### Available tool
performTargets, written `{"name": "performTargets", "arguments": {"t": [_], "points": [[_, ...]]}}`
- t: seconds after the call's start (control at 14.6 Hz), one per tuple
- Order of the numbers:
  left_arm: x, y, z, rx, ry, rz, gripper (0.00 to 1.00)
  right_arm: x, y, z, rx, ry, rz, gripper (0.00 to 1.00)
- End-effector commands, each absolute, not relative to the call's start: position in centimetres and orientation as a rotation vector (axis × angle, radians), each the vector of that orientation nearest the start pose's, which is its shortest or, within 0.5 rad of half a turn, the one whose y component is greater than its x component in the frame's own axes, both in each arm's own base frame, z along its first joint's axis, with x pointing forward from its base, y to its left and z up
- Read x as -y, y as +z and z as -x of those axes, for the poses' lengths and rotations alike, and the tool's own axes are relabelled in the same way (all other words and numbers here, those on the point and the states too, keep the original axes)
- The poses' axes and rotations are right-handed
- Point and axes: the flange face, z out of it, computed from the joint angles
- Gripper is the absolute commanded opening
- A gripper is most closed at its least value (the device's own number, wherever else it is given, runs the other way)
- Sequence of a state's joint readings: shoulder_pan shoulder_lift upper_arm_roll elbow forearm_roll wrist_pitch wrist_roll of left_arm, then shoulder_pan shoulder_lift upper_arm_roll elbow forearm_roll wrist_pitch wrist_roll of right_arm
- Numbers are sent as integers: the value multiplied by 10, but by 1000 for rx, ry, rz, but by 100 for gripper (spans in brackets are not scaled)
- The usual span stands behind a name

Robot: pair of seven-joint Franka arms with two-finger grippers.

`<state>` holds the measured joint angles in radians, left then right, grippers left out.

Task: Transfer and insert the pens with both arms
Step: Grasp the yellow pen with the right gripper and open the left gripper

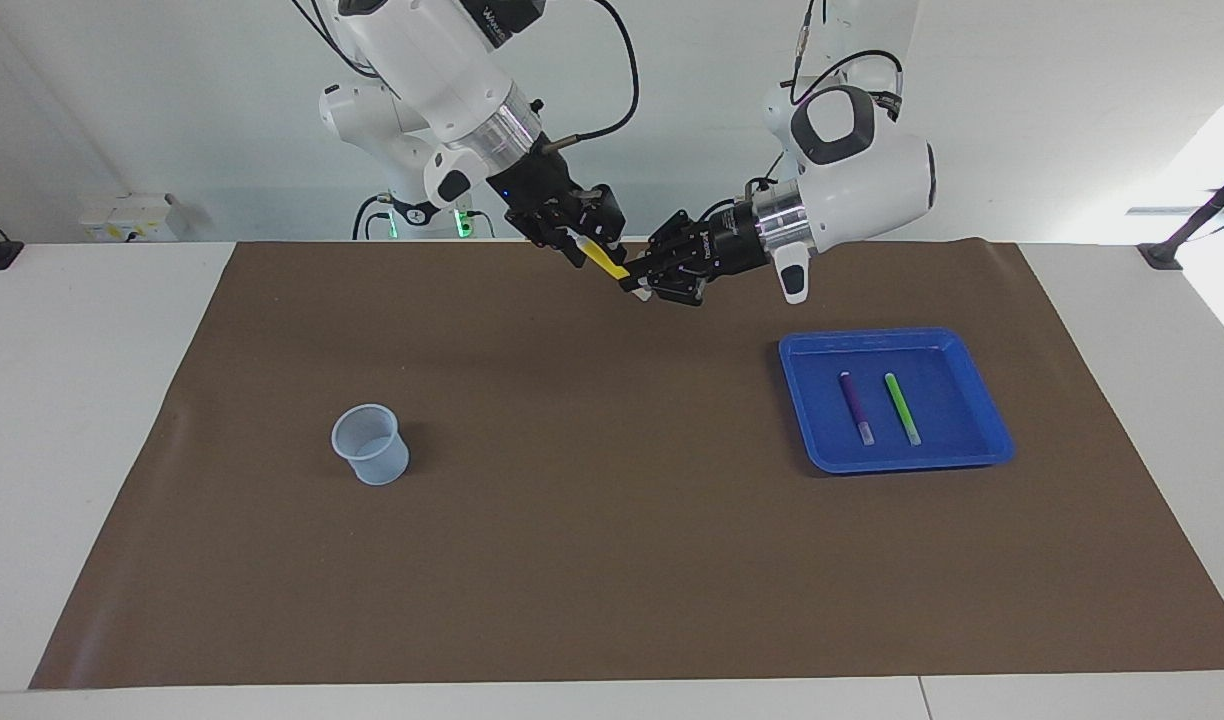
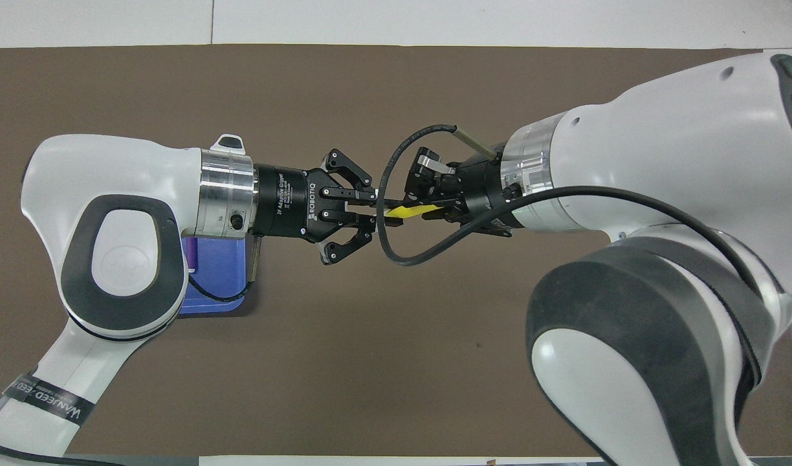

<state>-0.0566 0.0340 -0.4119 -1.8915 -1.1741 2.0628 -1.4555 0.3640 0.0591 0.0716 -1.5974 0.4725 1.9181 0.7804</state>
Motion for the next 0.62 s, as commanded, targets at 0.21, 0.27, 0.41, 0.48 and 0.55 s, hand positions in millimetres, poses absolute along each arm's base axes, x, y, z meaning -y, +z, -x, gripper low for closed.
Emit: {"name": "performTargets", "arguments": {"t": [0.21, 0.27, 0.41, 0.48, 0.55], "points": [[313, 528, -496, -1557, -1011, -1597, 0, -284, 628, -533, -579, 27, 2528, 0], [314, 528, -495, -1548, -1003, -1602, 0, -283, 627, -534, -582, 25, 2527, 0], [316, 536, -493, -1547, -959, -1590, 100, -277, 626, -538, -584, 3, 2545, 0], [316, 536, -492, -1548, -954, -1592, 100, -274, 624, -540, -586, -7, 2556, 0], [315, 536, -493, -1548, -953, -1591, 100, -273, 624, -540, -576, -22, 2572, 0]]}}
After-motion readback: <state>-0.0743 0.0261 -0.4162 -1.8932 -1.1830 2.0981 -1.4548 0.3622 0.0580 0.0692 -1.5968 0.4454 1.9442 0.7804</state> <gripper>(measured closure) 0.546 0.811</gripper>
